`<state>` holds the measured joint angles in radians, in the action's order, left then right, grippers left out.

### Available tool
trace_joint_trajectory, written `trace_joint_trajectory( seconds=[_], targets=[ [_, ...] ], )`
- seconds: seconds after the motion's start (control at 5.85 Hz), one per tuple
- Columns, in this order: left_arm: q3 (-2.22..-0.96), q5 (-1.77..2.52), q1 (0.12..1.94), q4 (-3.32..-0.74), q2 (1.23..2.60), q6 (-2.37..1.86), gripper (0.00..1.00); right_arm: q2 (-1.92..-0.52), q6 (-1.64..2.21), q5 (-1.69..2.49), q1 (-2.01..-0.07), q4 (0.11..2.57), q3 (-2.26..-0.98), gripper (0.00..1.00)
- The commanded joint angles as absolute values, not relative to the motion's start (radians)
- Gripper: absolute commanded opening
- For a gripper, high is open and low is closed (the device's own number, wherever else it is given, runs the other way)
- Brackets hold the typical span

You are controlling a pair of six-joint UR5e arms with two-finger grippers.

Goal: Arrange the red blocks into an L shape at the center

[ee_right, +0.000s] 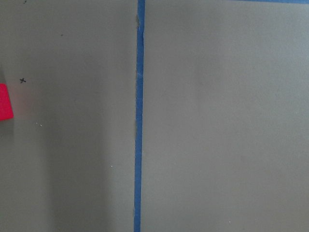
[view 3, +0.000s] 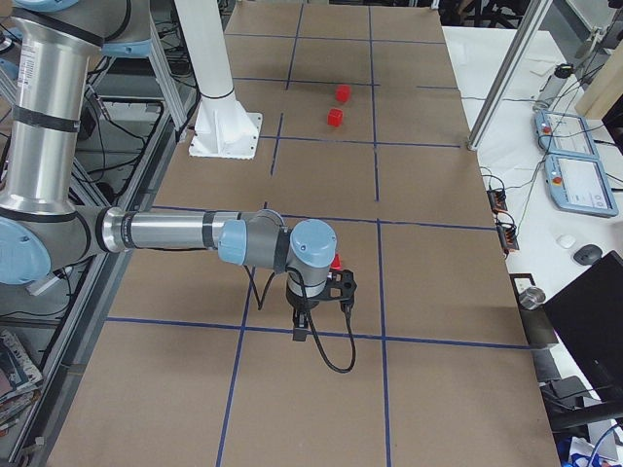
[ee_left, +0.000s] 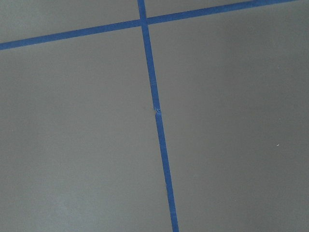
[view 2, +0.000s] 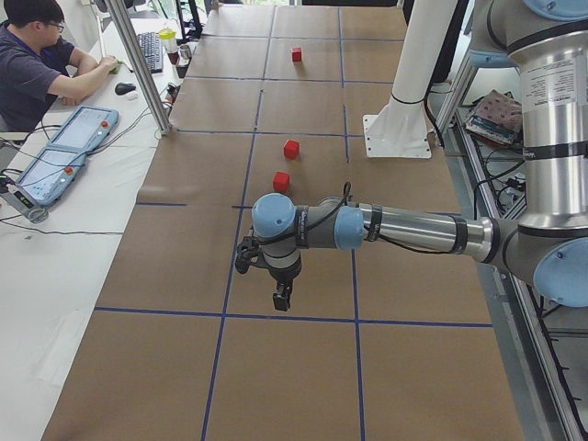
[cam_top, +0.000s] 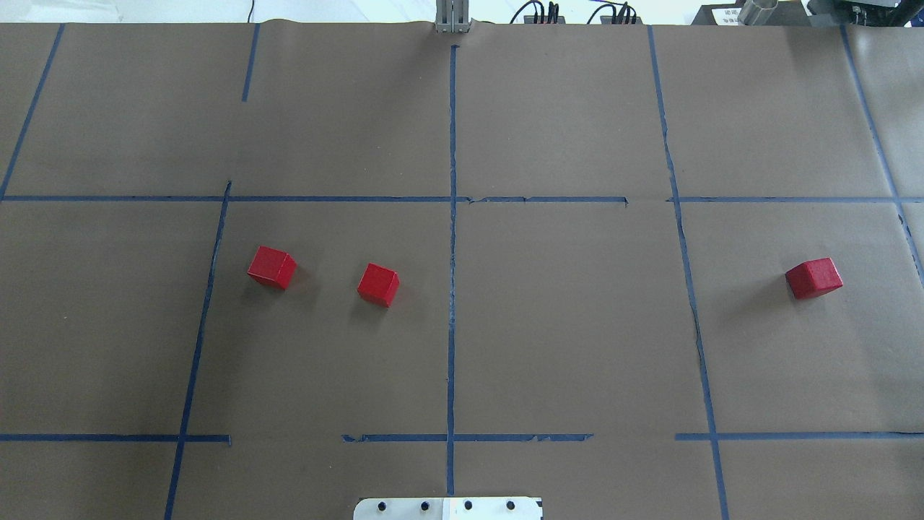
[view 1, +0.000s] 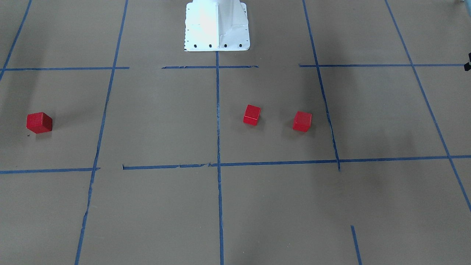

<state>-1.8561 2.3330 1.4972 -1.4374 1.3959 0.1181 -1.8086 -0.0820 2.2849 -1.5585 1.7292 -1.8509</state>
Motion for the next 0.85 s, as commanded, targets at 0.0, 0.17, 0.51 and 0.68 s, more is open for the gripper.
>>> trace_joint_trajectory(
  seconds=[0.0, 0.17, 0.51, 0.68],
  targets=[
    [-1.855, 2.333, 1.490, -1.437, 1.394, 0.120, 1.00, -1.787, -0.081, 2.293, -1.559, 1.729, -1.852, 1.00],
    [-1.853, 2.333, 1.489, -1.436, 1.394, 0.120, 1.00, -1.776, -0.083, 2.315, -1.557, 1.714, -1.852, 1.00],
    [-1.848, 2.333, 1.489, -1.434, 1.393, 0.120, 1.00, -1.776, 0.001, 2.307, -1.385, 1.446, -1.838, 1.00],
    [-1.847, 2.333, 1.488, -1.434, 1.393, 0.120, 1.00, -1.766, 0.120, 2.310, -1.324, 1.348, -1.835, 1.00]
  ],
)
